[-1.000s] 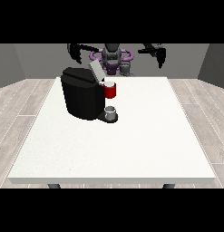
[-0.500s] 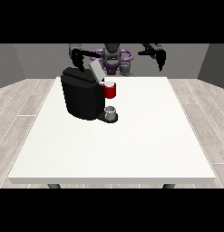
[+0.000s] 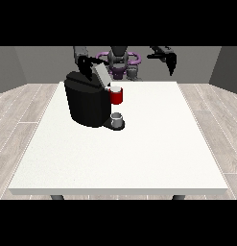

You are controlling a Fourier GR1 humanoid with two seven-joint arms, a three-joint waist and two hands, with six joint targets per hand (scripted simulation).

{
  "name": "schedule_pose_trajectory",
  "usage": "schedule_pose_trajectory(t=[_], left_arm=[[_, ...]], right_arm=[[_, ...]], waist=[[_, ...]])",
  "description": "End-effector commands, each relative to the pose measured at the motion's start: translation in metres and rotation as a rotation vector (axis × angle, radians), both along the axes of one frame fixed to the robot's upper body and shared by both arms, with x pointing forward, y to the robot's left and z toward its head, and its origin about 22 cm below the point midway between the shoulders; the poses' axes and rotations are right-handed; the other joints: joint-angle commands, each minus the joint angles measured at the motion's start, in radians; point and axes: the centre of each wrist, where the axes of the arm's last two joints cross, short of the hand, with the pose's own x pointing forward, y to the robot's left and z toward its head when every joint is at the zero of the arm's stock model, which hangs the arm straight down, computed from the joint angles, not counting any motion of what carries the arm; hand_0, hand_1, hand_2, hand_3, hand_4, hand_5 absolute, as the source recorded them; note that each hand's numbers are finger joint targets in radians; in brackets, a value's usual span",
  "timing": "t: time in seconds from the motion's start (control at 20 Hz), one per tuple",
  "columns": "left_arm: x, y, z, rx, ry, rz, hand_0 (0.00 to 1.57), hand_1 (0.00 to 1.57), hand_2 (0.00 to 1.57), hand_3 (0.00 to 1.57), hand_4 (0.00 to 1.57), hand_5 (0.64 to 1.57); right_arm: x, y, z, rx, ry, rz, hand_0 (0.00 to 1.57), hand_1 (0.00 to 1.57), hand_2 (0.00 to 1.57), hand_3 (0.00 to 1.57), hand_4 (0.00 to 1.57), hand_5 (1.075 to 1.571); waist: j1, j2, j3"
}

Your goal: Insert the coffee pod into the coffee machine and close the lid

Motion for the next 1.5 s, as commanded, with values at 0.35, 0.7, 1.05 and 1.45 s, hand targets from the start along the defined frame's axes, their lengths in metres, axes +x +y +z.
schedule_pose_trajectory(t=[0.35, 0.7, 1.05, 1.45], left_arm=[[0.0, 0.017, 0.013, 0.039, -0.039, 0.032, 0.0, 0.0, 0.0, 0.0, 0.0, 1.571], [-0.003, 0.02, 0.007, 0.017, 0.016, 0.064, 0.0, 0.0, 0.0, 0.0, 0.0, 1.571], [-0.01, 0.017, -0.01, 0.03, 0.019, 0.063, 0.0, 0.0, 0.0, 0.0, 0.13, 1.571], [-0.009, 0.017, -0.011, 0.013, 0.019, 0.028, 0.0, 0.0, 0.0, 0.0, 0.14, 1.571]], right_arm=[[0.014, 0.011, 0.007, -0.015, -0.018, 0.065, 0.0, 0.0, 0.0, 0.0, 0.0, 1.571], [0.012, 0.028, 0.003, -0.02, 0.039, 0.112, 0.0, 0.0, 0.0, 0.0, 0.0, 1.571], [0.021, 0.058, 0.029, -0.098, -0.031, 0.124, 0.0, 0.0, 0.0, 0.0, 0.0, 1.571], [0.022, 0.066, 0.045, -0.158, -0.065, 0.116, 0.0, 0.0, 0.0, 0.0, 0.11, 1.571]], waist=[[-0.015, 0.059, 0.0035], [-0.036, 0.013, 0.0035], [-0.002, 0.026, 0.0033], [0.037, 0.032, 0.0031]])
